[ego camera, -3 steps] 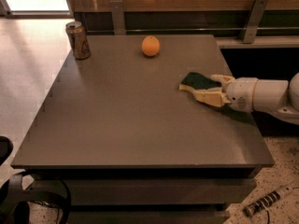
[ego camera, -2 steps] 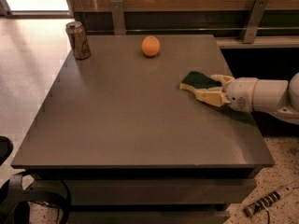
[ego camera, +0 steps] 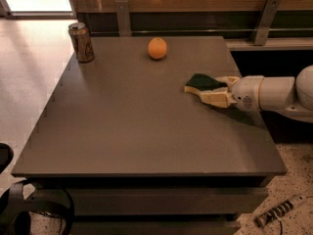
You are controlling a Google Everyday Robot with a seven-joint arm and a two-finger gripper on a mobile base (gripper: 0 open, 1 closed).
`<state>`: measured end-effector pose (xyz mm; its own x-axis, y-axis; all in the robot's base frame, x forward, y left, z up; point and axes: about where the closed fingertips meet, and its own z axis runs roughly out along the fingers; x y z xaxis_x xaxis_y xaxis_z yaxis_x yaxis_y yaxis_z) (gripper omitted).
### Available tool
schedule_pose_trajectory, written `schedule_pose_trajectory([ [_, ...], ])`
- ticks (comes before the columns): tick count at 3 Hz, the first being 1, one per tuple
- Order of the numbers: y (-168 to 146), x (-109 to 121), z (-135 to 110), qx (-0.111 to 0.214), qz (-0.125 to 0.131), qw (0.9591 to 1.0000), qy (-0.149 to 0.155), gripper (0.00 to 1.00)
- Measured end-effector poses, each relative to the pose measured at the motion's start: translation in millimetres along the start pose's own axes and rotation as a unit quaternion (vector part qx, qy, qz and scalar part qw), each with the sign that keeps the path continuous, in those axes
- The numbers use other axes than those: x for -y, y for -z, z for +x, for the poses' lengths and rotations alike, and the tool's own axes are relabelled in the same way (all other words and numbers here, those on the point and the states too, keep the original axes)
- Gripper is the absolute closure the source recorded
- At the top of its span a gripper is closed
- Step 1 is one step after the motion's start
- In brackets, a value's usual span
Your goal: Move sponge near orange can
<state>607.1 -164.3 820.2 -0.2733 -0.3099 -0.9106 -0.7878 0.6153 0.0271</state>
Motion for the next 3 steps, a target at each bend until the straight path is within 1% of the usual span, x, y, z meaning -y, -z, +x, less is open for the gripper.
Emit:
schedule_pose_trajectory([
  [1, -18, -4, -32, -0.024, 0.013, 0.9996, 0.012, 1.00],
  [2, -48, -24, -74, -0.031, 0.009, 0.9991, 0.026, 1.00],
  [3, -95, -50, -113, -0.026, -0.011, 0.9988, 0.039, 1.00],
])
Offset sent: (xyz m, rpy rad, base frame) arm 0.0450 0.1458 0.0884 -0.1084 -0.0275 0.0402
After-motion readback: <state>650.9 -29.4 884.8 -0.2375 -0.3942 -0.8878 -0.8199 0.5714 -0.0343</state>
